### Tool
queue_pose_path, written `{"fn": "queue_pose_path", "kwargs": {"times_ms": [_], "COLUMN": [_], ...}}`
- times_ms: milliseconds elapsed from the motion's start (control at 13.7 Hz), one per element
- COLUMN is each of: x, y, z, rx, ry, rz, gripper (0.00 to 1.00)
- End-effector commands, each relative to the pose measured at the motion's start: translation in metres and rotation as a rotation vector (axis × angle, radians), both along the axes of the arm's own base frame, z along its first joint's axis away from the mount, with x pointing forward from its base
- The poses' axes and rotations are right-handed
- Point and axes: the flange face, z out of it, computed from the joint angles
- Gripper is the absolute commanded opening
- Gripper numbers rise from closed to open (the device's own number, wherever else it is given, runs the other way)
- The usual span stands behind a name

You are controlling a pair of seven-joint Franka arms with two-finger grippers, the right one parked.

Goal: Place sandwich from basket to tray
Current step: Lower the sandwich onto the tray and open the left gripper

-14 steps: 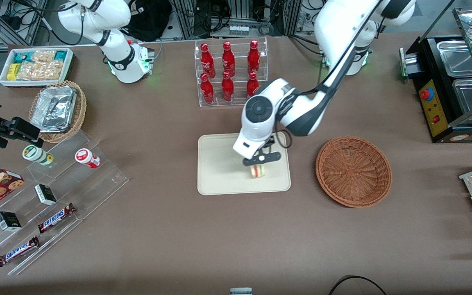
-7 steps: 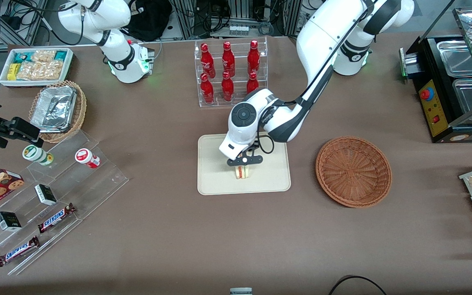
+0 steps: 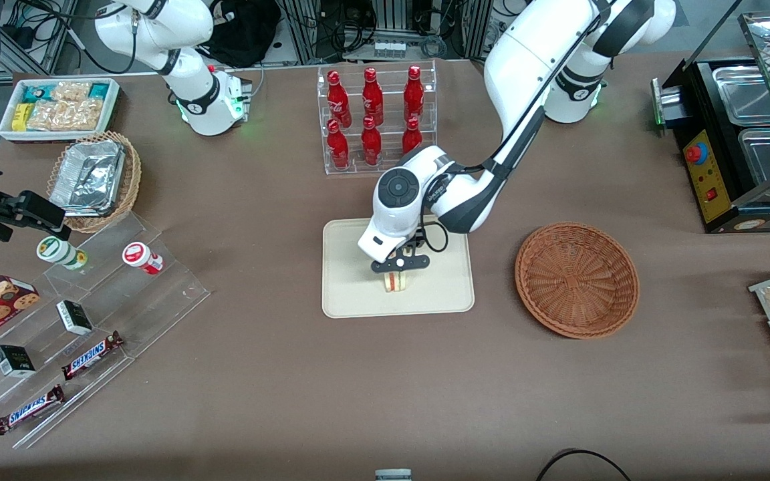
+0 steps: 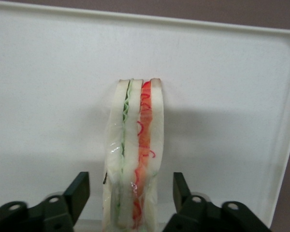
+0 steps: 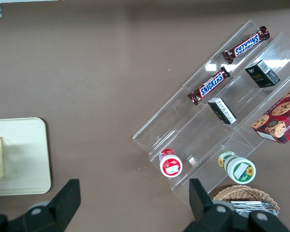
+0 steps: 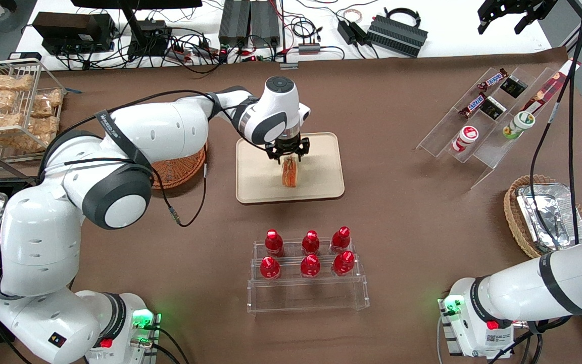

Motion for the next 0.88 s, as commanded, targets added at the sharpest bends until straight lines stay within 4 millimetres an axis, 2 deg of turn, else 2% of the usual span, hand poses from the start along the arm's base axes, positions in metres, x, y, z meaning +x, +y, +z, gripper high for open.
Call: {"fn": "queue_pose_path", "kwargs": {"times_ms": [0, 146, 293, 439, 585, 732, 805], "x": [0.001, 0.008, 0.021, 0.032, 0.025, 0.029, 0.026], "y": [0.008, 0.023, 0.054, 0.098, 0.133, 0.183, 0.202], "z": [0.055, 0.095, 0.144, 0.195, 0.235, 0.274, 0.288], "rx": [0.031, 0.04, 0.044, 0.067, 0.117, 0.137, 0.156], "ry": [-0.016, -0.025, -0.046, -0.041, -0.023, -0.023, -0.005], "rz": [0.015, 0.048, 0.107, 0.16, 0.187, 0.256, 0.242], "gripper": [1.0, 1.0, 1.0, 1.0, 1.0, 1.0, 1.0]}}
